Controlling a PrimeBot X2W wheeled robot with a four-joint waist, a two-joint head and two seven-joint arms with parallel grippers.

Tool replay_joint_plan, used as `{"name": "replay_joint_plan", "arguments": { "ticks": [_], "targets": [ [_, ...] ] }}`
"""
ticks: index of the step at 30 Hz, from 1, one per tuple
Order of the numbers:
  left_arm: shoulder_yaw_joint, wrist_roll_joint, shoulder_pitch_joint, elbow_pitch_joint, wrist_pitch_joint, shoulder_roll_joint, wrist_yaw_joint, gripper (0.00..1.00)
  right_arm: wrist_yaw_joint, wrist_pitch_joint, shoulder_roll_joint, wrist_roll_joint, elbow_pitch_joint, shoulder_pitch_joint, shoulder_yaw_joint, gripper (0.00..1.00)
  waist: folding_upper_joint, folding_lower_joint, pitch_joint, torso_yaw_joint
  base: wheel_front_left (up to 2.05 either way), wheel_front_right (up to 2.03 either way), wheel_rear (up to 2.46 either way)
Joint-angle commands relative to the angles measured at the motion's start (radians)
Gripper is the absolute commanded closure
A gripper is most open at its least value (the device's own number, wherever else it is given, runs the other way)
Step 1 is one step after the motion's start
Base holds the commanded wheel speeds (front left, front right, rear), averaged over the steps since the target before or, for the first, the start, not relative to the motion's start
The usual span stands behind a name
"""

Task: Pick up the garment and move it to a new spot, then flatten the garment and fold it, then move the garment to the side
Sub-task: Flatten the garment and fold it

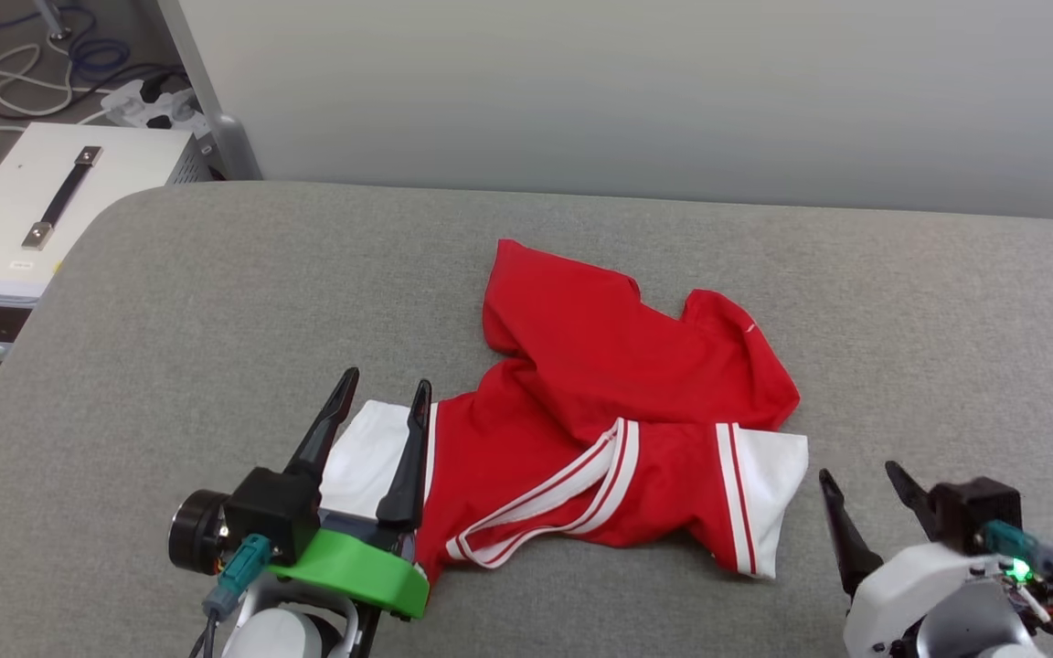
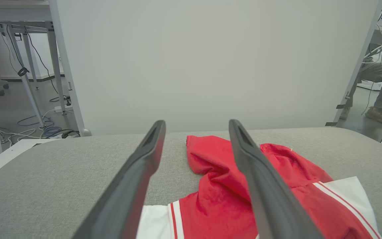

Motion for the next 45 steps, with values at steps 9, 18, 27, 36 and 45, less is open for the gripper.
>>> {"name": "replay_joint_plan", "arguments": {
  "ticks": [9,18,27,36,45],
  "targets": [
    [0.009,0.035,-0.016,0.024,-0.006,-0.04,-0.034,0.0,-0.001,0.592,-0.196,0.205,-0.068,-0.136,0.107,0.0,0.0,0.0,0.062,0.046,0.0,0.0,0.0],
    [0.01,0.042,-0.048,0.037,-0.006,-0.059,-0.045,0.0,-0.001,0.807,-0.257,0.272,-0.026,-0.263,0.155,0.0,0.0,0.0,0.123,0.118,0.0,0.0,0.0],
    [0.01,0.045,-0.071,0.043,-0.006,-0.067,-0.05,0.0,-0.001,0.787,-0.274,0.269,0.108,-0.324,0.223,0.0,0.0,0.0,0.156,0.169,0.0,0.0,0.0],
    [0.016,0.046,-0.068,0.051,-0.006,-0.071,-0.051,0.0,-0.001,0.716,-0.329,0.244,0.198,-0.346,0.294,1.0,0.0,0.0,0.155,0.172,0.0,0.0,0.0],
    [0.01,0.042,-0.051,0.071,-0.006,-0.072,-0.051,0.0,-0.001,0.539,-0.428,0.212,0.182,-0.392,0.23,1.0,0.0,0.0,0.096,0.122,0.0,0.0,0.0]
  ]
}}
